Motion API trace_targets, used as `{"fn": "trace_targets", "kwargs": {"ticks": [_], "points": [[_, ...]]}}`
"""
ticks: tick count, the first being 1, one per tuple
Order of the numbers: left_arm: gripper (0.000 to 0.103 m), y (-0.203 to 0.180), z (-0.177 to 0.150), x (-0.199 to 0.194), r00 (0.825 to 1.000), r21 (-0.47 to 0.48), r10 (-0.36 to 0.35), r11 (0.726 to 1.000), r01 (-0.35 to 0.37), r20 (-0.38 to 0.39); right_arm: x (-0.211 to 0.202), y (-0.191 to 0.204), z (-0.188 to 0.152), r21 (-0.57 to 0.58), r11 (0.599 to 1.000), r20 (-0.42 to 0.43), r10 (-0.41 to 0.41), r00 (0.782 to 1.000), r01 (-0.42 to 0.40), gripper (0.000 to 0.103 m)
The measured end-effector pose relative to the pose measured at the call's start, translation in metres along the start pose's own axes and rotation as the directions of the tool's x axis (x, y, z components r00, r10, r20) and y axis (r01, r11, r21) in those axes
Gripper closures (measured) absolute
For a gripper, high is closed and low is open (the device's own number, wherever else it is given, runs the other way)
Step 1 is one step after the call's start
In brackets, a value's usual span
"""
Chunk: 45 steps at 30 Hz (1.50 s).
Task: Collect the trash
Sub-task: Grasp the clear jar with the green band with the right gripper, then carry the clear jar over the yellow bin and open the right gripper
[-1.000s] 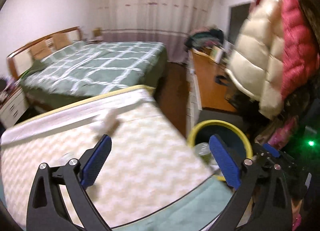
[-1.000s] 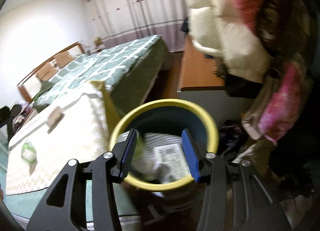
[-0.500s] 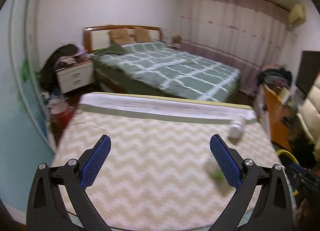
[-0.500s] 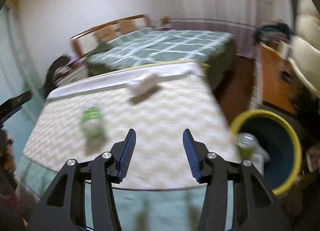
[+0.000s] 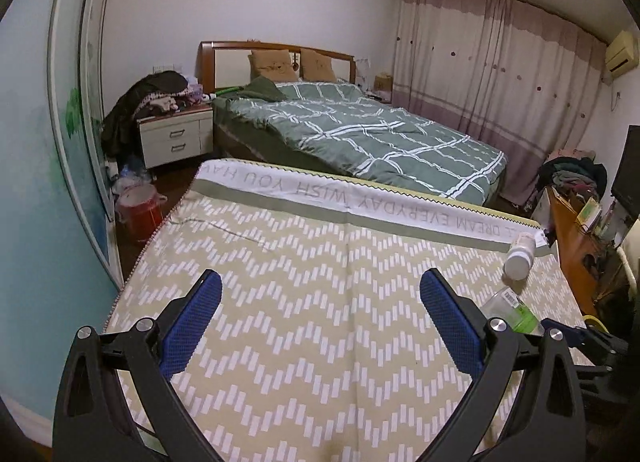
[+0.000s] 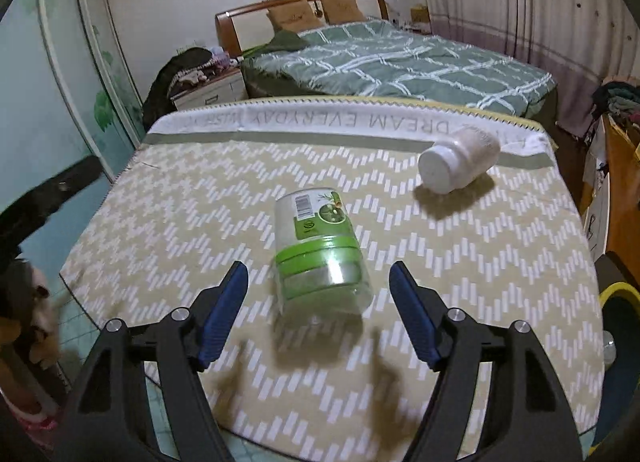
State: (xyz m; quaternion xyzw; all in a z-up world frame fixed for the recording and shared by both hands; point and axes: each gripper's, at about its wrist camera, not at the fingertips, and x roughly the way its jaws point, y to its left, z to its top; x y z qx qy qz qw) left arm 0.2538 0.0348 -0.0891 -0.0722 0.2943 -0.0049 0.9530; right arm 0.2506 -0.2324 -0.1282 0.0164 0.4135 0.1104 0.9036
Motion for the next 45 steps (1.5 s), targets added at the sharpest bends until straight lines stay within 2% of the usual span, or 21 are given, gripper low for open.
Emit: {"fn": "trace_targets", "kwargs": {"ticks": [1, 3, 5, 11, 16, 24, 31, 35, 38, 40, 45], "points": [[0.005, 0.000, -0.001, -0.001, 1.000, 0.000, -0.003, 1.000, 0.003, 0.001, 0.002, -0.001, 0.000, 0.004, 1.000, -0.005, -0.003, 1.000, 0.003, 0.034], [0.005, -0.002, -0.002, -0.005, 1.000, -0.002, -0.004, 1.000, 0.004, -0.001, 0.006, -0.002, -0.001, 0.005, 1.000, -0.008, -0.004, 1.000, 0.004, 0.045], [0.005, -0.003, -0.003, -0.004, 1.000, -0.001, -0.003, 1.000, 0.003, -0.003, 0.012, -0.001, 0.000, 0.008, 1.000, -0.025, -0.002, 1.000, 0.003, 0.051], [0.005, -0.009, -0.006, -0.006, 1.000, 0.014, -0.002, 1.000, 0.002, -0.004, 0.008, -0.003, -0.004, 0.020, 1.000, -0.007, 0.002, 1.000, -0.002, 0.052], [0.005, -0.015, -0.007, -0.007, 1.000, 0.035, 0.001, 0.999, -0.001, -0.005, -0.017, -0.015, -0.006, 0.064, 0.998, 0.033, -0.002, 0.999, 0.000, 0.053], [0.005, -0.022, -0.010, -0.007, 1.000, 0.057, -0.004, 0.998, 0.005, -0.005, -0.073, -0.066, -0.026, 0.216, 0.975, 0.106, -0.070, 0.992, 0.046, 0.054], [0.005, -0.027, -0.012, -0.006, 1.000, 0.079, -0.009, 0.997, 0.010, -0.013, -0.109, -0.108, -0.050, 0.322, 0.943, 0.134, -0.130, 0.982, 0.081, 0.054], [0.005, -0.029, -0.013, -0.005, 1.000, 0.083, -0.010, 0.996, 0.012, -0.017, -0.133, -0.136, -0.062, 0.390, 0.911, 0.158, -0.210, 0.965, 0.134, 0.054], [0.005, -0.029, -0.013, -0.004, 1.000, 0.085, -0.011, 0.996, 0.012, -0.019, -0.148, -0.164, -0.070, 0.453, 0.870, 0.156, -0.291, 0.944, 0.194, 0.054], [0.005, -0.030, -0.013, -0.004, 1.000, 0.087, -0.010, 0.996, 0.012, -0.020, -0.156, -0.184, -0.075, 0.498, 0.835, 0.145, -0.344, 0.928, 0.232, 0.054], [0.005, -0.032, -0.014, -0.003, 1.000, 0.095, -0.012, 0.995, 0.014, -0.024, -0.166, -0.229, -0.091, 0.580, 0.732, 0.080, -0.486, 0.870, 0.356, 0.054]]}}
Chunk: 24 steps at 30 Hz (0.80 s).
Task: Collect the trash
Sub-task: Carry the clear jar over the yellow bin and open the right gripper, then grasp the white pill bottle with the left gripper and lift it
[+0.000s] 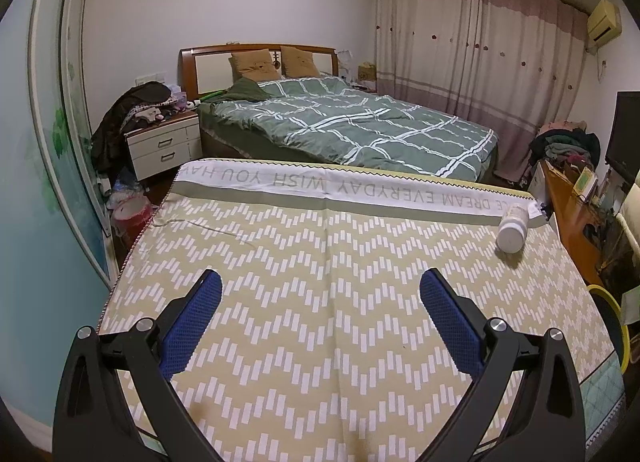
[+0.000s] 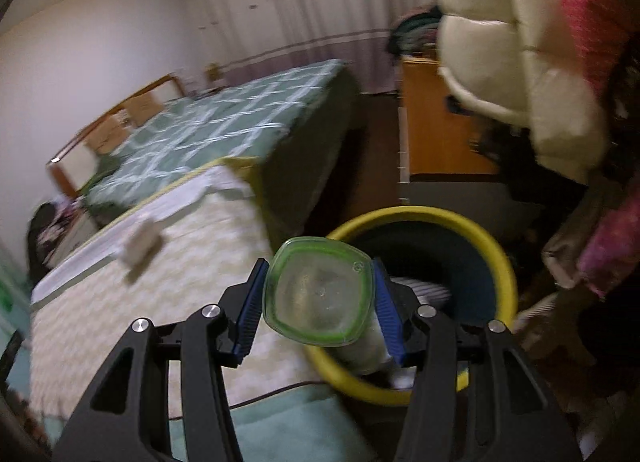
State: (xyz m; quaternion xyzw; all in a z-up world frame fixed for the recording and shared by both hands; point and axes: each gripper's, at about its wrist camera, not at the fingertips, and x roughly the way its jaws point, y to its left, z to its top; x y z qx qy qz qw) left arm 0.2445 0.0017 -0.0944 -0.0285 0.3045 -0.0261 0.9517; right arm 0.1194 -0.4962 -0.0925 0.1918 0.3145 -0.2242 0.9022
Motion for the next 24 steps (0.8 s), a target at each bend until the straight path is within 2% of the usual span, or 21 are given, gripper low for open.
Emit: {"fn": "trace_targets", "kwargs": {"ticks": [5, 7, 15, 18, 20, 24], "points": [[0.005, -0.005, -0.002, 0.003, 1.000, 0.016, -0.005, 1.000, 0.005, -0.010, 0.018, -0.023, -0.001, 0.037, 0.989, -0.003, -0.141, 0.990, 0.141, 0.053], [0.005, -0.007, -0.002, 0.003, 1.000, 0.021, -0.007, 1.000, 0.007, -0.012, 0.019, -0.026, -0.004, 0.046, 0.987, 0.008, -0.156, 0.988, 0.156, 0.048], [0.005, -0.016, -0.004, 0.005, 0.999, 0.046, -0.037, 0.998, 0.039, -0.035, 0.012, 0.014, -0.023, -0.026, 0.994, 0.053, -0.104, 0.993, 0.106, 0.046], [0.005, -0.025, -0.005, 0.006, 0.996, 0.058, -0.055, 0.997, 0.059, -0.070, 0.012, 0.028, -0.030, -0.069, 0.992, 0.063, -0.102, 0.993, 0.106, 0.045], [0.005, -0.036, -0.001, 0.004, 0.991, 0.071, -0.091, 0.993, 0.098, -0.100, 0.013, 0.031, -0.032, -0.079, 0.992, 0.058, -0.096, 0.994, 0.101, 0.044], [0.005, -0.071, 0.012, -0.004, 0.979, 0.160, -0.154, 0.972, 0.175, -0.134, 0.011, 0.031, -0.032, -0.077, 0.993, 0.067, -0.084, 0.994, 0.089, 0.044]]}}
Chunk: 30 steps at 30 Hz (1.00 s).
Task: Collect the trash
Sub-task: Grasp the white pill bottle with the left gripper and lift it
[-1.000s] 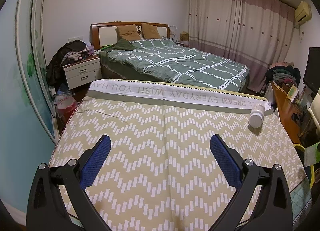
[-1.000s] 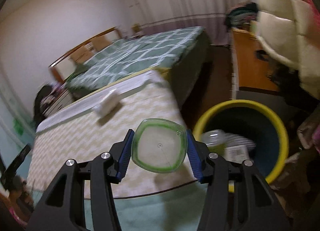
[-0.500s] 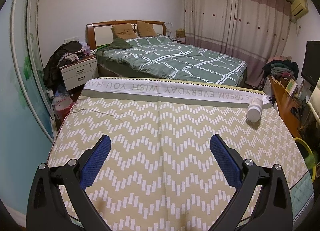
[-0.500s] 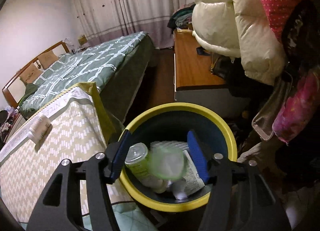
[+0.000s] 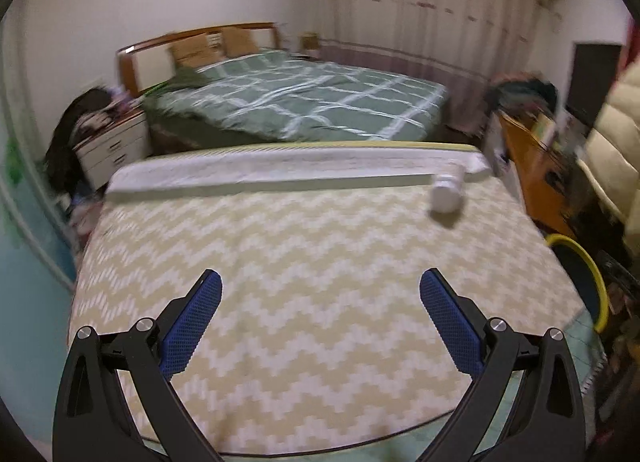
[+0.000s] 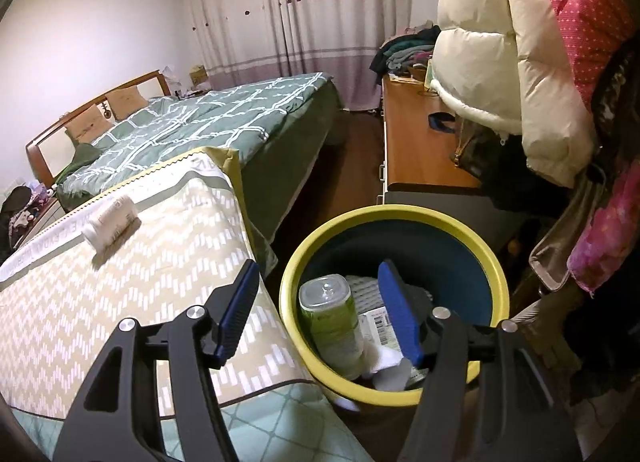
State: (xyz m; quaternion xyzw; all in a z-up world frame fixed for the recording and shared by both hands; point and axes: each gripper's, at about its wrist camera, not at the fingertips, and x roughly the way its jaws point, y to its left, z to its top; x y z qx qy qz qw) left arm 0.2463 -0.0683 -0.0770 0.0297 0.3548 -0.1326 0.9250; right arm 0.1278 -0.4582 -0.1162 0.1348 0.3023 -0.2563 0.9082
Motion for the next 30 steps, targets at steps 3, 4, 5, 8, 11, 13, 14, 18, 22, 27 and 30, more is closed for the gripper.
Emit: {"fn": "trace_targets", "kwargs": {"ticks": [3, 4, 5, 8, 11, 13, 14, 18, 22, 27, 30], "points": [[0.005, -0.028, 0.018, 0.011, 0.995, 0.042, -0.095, 0.994, 0.097, -0.042, 0.000, -0.003, 0.000, 0.013, 1.000, 0.002, 0.005, 1.000, -0.005, 0.044], [0.005, -0.039, 0.024, 0.018, 0.990, 0.052, -0.125, 0.990, 0.128, -0.058, 0.001, -0.003, 0.000, 0.016, 1.000, -0.001, 0.008, 1.000, -0.008, 0.044], [0.005, -0.050, 0.029, 0.027, 0.987, 0.067, -0.144, 0.986, 0.149, -0.074, 0.002, -0.004, 0.001, 0.018, 1.000, -0.006, 0.007, 1.000, -0.007, 0.044], [0.005, -0.082, 0.047, 0.057, 0.980, 0.122, -0.165, 0.976, 0.178, -0.113, 0.005, -0.003, 0.001, 0.007, 1.000, -0.021, 0.011, 1.000, -0.011, 0.044], [0.005, -0.103, 0.066, 0.093, 0.971, 0.133, -0.177, 0.971, 0.199, -0.161, 0.006, 0.000, 0.001, -0.007, 1.000, -0.022, 0.012, 1.000, -0.012, 0.044], [0.005, -0.112, 0.078, 0.117, 0.963, 0.124, -0.186, 0.969, 0.212, -0.193, 0.006, 0.001, 0.001, -0.010, 1.000, -0.025, 0.013, 1.000, -0.013, 0.044], [0.005, -0.117, 0.084, 0.129, 0.962, 0.129, -0.180, 0.969, 0.209, -0.206, 0.007, 0.001, 0.001, -0.010, 1.000, -0.030, 0.015, 0.999, -0.015, 0.044], [0.005, -0.134, 0.099, 0.169, 0.958, 0.157, -0.141, 0.970, 0.183, -0.248, 0.011, 0.001, 0.002, -0.010, 1.000, -0.047, 0.023, 0.999, -0.023, 0.044], [0.008, -0.145, 0.111, 0.198, 0.948, 0.189, -0.116, 0.966, 0.177, -0.295, 0.013, 0.000, 0.001, -0.011, 1.000, -0.056, 0.028, 0.998, -0.029, 0.044], [0.012, -0.158, 0.120, 0.221, 0.939, 0.232, -0.094, 0.956, 0.178, -0.332, 0.016, -0.001, 0.002, -0.007, 0.999, -0.068, 0.036, 0.997, -0.037, 0.044], [0.019, -0.163, 0.121, 0.229, 0.932, 0.250, -0.082, 0.952, 0.178, -0.353, 0.018, -0.003, 0.002, -0.001, 0.999, -0.079, 0.041, 0.996, -0.041, 0.044]]}}
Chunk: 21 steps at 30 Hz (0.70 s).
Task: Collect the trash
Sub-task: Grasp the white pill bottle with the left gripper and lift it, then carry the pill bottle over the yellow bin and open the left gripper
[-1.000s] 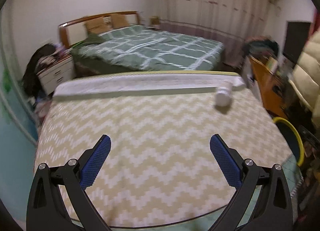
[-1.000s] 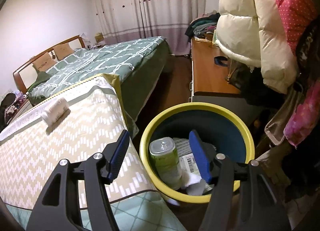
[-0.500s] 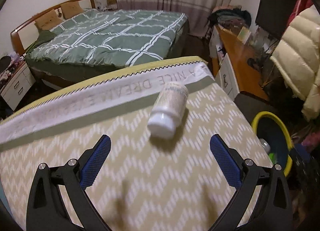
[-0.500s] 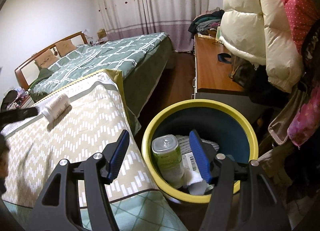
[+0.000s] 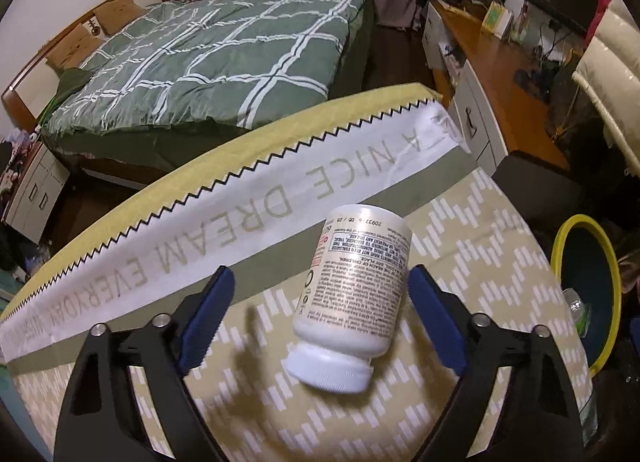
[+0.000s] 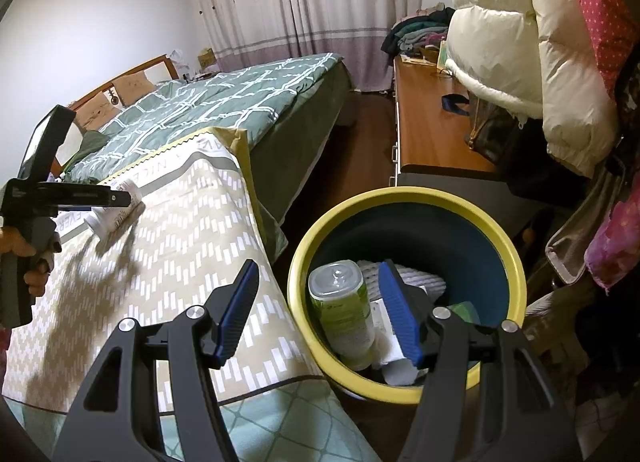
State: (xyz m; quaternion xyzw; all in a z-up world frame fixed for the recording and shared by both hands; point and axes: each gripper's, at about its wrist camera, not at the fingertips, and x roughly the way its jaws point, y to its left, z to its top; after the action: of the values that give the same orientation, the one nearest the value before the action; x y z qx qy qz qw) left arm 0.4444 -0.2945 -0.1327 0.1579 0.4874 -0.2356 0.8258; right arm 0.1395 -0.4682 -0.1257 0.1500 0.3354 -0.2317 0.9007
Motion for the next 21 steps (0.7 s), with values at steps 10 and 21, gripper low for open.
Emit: {"fn": "trace_targets", "kwargs": {"ticks": [10, 21], "points": [[0.054, -0.010, 0.005, 0.008, 0.999, 0.014, -0.047, 0.999, 0.047, -0.019, 0.000, 0.003, -0.001, -0.010, 1.000, -0.002, -0.001, 1.000, 0.001, 0.044], [0.056, -0.039, -0.011, -0.034, 0.997, 0.055, -0.061, 0.997, 0.058, 0.047, -0.019, -0.001, -0.004, -0.001, 1.000, 0.067, 0.019, 0.998, -0.019, 0.044]]}}
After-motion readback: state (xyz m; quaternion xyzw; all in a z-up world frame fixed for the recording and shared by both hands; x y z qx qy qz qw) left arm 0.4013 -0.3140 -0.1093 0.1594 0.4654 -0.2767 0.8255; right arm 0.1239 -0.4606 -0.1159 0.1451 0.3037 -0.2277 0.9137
